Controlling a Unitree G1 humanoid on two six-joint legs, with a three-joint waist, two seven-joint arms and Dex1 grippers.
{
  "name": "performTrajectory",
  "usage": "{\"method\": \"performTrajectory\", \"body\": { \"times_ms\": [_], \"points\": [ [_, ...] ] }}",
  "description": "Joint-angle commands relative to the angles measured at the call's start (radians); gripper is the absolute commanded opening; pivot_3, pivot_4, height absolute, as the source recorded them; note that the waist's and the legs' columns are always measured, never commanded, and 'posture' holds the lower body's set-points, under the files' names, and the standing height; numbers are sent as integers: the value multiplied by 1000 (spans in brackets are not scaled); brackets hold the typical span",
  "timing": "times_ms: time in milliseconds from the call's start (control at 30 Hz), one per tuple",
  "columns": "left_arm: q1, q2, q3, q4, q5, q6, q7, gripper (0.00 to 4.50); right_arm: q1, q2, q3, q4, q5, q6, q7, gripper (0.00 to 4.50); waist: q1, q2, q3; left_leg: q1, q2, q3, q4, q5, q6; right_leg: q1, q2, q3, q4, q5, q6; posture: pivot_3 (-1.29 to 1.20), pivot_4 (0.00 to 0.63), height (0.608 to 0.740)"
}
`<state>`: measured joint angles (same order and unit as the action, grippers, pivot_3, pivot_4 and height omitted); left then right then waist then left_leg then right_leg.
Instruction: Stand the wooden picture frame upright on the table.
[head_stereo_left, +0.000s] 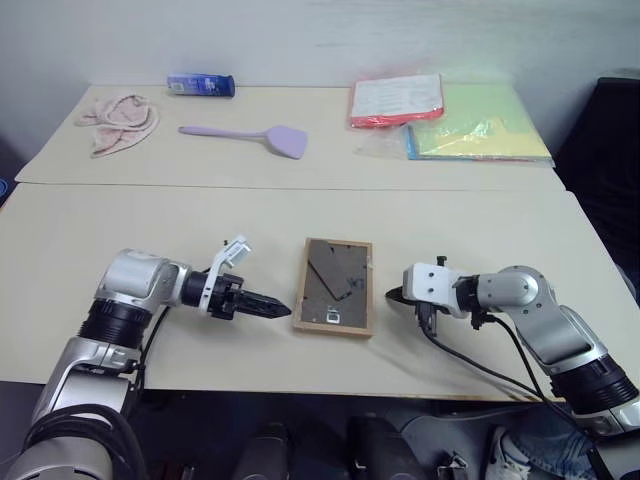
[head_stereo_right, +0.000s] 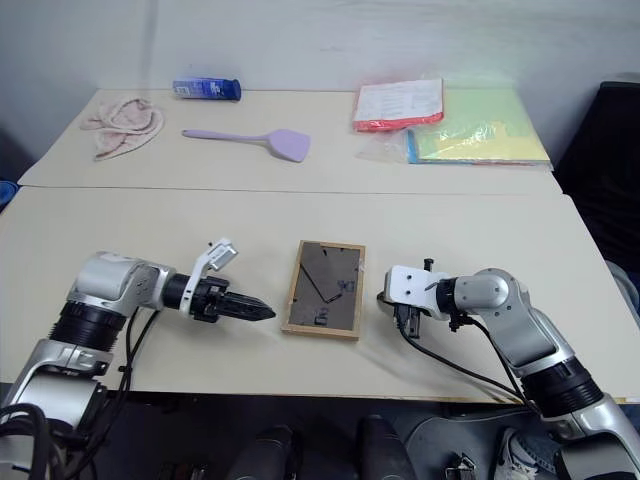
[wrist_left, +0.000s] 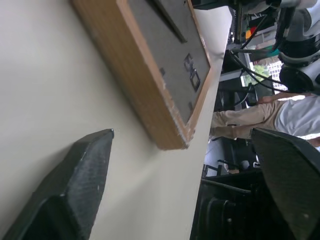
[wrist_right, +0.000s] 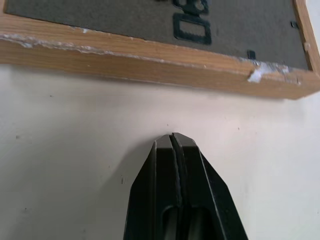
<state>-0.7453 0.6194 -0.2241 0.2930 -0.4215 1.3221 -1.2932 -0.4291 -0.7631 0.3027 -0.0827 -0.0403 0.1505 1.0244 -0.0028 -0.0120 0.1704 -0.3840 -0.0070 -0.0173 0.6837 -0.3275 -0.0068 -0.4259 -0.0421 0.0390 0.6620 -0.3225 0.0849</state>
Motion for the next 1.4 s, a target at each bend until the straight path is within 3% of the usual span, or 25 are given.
{"method": "performTrajectory", "body": {
  "times_ms": [33,233,300,400,667,733,800,867,967,1100,1233,1367,1400],
  "points": [
    [9,-56,-71,37,9,38,76,4493,9,29,59,-34,-31,-28,19,0,1,0,-3,0,0,0,0,0,0,0,0,0,0,0,0,0,150,740],
    [-38,-167,-43,77,-15,80,148,4493,16,64,59,-32,-49,-17,8,0,5,-1,-13,2,0,-1,0,0,0,3,-1,0,-2,0,0,0,150,740],
    [-55,-193,-23,90,-27,98,166,4493,25,64,50,-35,-53,-14,7,0,5,-1,-13,13,0,-1,-3,-2,2,14,-1,-1,-6,0,0,0,150,740],
    [-72,-226,31,126,-42,105,202,3988,41,56,39,-41,-51,-16,9,0,3,-1,-13,15,0,-1,-3,-4,5,16,-1,-1,-6,0,0,0,150,740],
    [-74,-209,60,101,-99,115,206,1732,111,18,-12,-85,-49,-21,3,0,2,-1,-13,13,0,-1,-3,-2,1,15,0,-1,-6,0,0,0,150,740],
    [-72,-191,75,80,-124,120,199,1351,140,-1,-53,-126,-16,7,8,0,2,-1,-13,13,0,-1,-3,-3,0,15,0,-1,-6,0,0,0,150,740],
    [-69,-174,97,56,-144,102,194,1287,168,-28,-121,-189,54,75,28,0,1,-2,-12,13,0,-1,-3,-3,0,15,0,-1,-6,0,0,0,150,740],
    [-81,-154,155,11,-188,80,172,1287,154,-38,-267,-284,252,307,45,0,0,-2,-7,13,0,-1,-3,-3,0,14,0,-1,-7,0,0,0,150,740],
    [-84,-129,173,-69,-221,45,155,1287,79,-71,-410,-376,535,598,81,531,-3,0,-2,11,1,-1,-2,-2,-1,12,0,0,-5,0,0,0,150,740],
    [-74,-113,141,-131,-223,-21,139,1287,-109,-38,-474,-380,774,867,6,1802,-2,1,-1,12,2,-2,-4,-2,-2,12,0,-1,-7,-1,-1,0,150,740],
    [-80,-120,113,-144,-220,-71,127,1287,-270,56,-440,-304,835,983,-108,3111,-1,1,-1,11,2,-2,-5,-2,-2,11,0,-1,-7,-1,-1,0,150,740],
    [-96,-129,104,-153,-242,-82,109,1287,-336,106,-377,-262,826,997,-157,4446,2,1,-1,7,1,-2,-4,-2,-2,8,-1,-1,-7,-1,-1,0,150,740],
    [-100,-133,105,-157,-246,-86,107,1287,-342,109,-351,-266,820,991,-156,4500,1,1,-1,5,1,-2,-4,-2,-2,6,-1,-1,-6,-1,-1,0,150,740]
  ]
}}
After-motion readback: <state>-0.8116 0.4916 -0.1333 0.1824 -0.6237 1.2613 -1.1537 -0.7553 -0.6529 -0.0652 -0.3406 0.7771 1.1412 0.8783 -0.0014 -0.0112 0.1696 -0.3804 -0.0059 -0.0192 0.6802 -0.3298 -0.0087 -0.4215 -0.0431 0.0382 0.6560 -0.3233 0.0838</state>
